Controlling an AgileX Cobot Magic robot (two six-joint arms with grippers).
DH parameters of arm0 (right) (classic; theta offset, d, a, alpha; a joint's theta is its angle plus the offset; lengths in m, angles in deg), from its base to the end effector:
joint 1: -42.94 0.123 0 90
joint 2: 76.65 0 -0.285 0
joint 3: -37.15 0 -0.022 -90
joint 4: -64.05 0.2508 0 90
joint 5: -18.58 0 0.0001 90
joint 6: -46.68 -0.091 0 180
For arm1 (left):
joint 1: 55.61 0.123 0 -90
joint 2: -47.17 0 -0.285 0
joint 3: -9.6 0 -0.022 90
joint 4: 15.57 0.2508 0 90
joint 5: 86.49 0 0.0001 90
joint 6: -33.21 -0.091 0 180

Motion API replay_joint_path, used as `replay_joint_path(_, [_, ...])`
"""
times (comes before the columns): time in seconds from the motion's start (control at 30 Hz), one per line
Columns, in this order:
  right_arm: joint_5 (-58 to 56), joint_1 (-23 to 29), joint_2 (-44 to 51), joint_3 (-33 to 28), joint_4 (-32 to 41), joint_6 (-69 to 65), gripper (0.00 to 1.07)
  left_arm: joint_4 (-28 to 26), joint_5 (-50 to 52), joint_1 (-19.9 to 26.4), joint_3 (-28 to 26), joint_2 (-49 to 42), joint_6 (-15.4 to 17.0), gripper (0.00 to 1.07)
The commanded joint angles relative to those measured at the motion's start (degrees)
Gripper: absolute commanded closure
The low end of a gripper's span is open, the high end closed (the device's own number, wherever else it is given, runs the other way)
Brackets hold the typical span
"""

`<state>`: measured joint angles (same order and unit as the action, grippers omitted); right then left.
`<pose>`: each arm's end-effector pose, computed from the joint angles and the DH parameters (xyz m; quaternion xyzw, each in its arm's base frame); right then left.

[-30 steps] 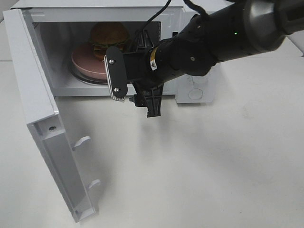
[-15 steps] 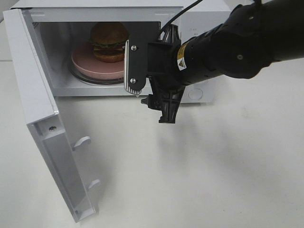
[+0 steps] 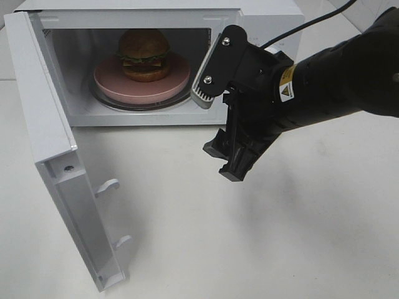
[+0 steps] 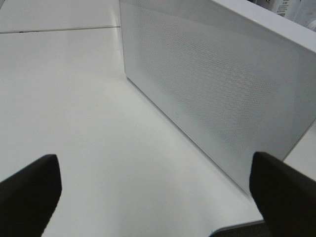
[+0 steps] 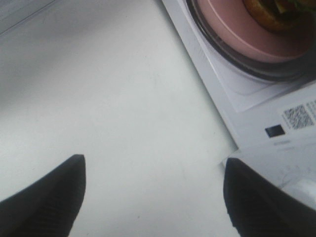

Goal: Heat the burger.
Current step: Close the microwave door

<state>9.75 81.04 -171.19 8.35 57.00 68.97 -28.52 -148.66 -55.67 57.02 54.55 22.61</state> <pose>0.2463 0.1909 0.2266 -0.5036 0.7626 0.0227 0.4053 -0.0105 -0.0180 0.2825 0.0859 0.8427 -0.0644 0.5275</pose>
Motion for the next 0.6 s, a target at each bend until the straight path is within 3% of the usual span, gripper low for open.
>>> replay_joint_path(0.03, [-4.2,0.1,1.7,-0.3,0.6,-3.1,0.32,-0.1,0.6,-0.3,0.2,-0.8,0.5,0.11])
replay_joint_path(0.27, [-19.0,0.1,5.3,-0.3,0.4,-14.6,0.32,-0.1,0.6,-0.3,0.2,-0.8,0.5,0.11])
replay_joint_path(0.6, [-35.9,0.1,12.0,-0.3,0.4,-19.1,0.32,-0.1,0.6,-0.3,0.2,-0.8,0.5,0.11])
